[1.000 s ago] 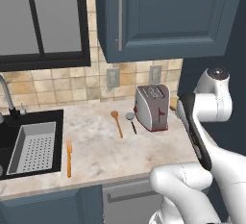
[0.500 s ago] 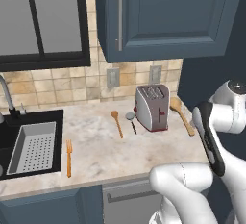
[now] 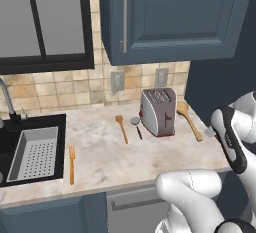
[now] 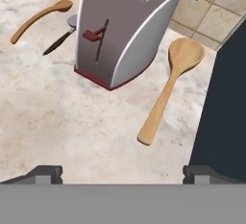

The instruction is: Organize the utensils by type. Pick up the wooden spoons from the counter and place them in the open cabinet. Then pick up the metallic utensils from the counter and place them in the open drawer.

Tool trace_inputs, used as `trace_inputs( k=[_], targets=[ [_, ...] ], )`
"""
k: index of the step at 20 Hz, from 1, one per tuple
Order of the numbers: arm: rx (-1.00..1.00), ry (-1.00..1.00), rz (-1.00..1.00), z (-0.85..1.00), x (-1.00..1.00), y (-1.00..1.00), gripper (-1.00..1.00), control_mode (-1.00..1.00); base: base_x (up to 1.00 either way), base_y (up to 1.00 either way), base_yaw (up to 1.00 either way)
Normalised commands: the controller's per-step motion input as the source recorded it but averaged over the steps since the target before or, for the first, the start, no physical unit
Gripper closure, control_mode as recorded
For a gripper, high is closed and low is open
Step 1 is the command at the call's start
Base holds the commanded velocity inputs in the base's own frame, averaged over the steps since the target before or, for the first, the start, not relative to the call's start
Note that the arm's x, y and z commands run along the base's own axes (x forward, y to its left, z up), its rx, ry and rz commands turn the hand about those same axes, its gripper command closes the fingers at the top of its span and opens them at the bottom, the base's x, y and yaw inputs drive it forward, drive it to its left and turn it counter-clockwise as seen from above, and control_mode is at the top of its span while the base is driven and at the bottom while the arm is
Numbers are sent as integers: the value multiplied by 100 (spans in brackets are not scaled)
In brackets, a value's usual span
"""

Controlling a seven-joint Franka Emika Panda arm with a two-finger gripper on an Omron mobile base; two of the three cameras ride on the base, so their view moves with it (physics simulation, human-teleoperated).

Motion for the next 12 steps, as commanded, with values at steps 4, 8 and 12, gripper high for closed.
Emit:
trace_inputs(
  k=[4,8,12],
  targets=[
    [8,0,0,-8,34,-2,-100,-100,0,0,0],
    [10,1,0,-13,36,-9,-100,-100,0,0,0],
    [4,0,0,-17,36,0,-100,-100,0,0,0]
  ],
)
